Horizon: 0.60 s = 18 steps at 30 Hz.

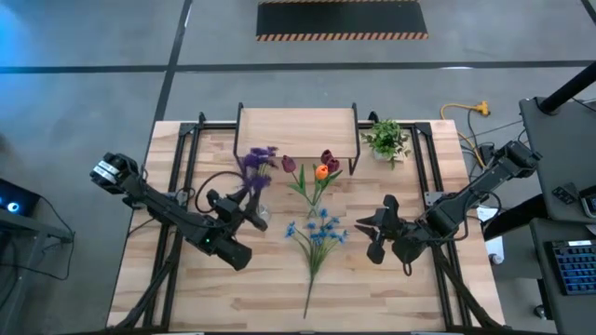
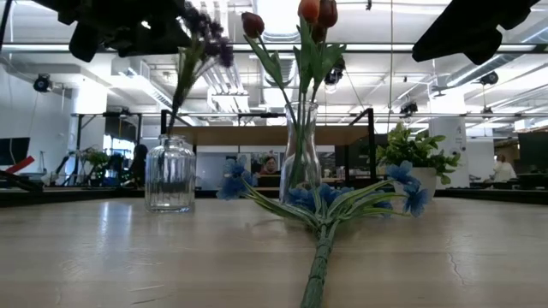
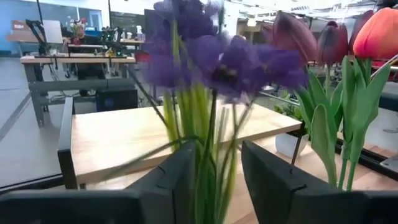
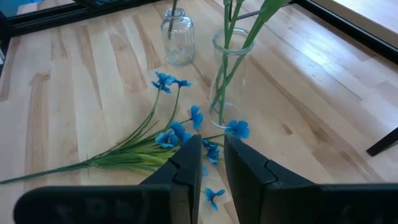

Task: Pick and place flowers into a vace then onto a shelf
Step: Put the violet orchid into the left transparent vase, then put the blue orchid into the left transparent vase

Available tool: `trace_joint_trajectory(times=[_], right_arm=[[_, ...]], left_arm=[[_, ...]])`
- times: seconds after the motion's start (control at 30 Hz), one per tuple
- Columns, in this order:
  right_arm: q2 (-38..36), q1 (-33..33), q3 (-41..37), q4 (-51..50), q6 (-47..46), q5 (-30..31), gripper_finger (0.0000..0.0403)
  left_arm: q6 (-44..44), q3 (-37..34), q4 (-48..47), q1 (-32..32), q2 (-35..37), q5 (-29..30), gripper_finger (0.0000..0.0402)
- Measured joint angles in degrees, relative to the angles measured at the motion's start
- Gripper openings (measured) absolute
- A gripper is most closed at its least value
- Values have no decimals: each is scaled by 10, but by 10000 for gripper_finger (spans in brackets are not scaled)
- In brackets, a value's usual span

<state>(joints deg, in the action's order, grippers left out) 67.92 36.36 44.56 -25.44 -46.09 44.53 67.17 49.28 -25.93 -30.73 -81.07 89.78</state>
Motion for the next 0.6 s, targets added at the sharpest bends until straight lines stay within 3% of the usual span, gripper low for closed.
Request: trace_joint_trajectory(times=[0.33,0.6], right_arm=[[0,0,0,0,0,0,64],[0,0,0,-1,2,-1,59]], left_arm=[[-1,0,7,-5,0,-112,144],[-33,15,17,-42,2,-115,144]])
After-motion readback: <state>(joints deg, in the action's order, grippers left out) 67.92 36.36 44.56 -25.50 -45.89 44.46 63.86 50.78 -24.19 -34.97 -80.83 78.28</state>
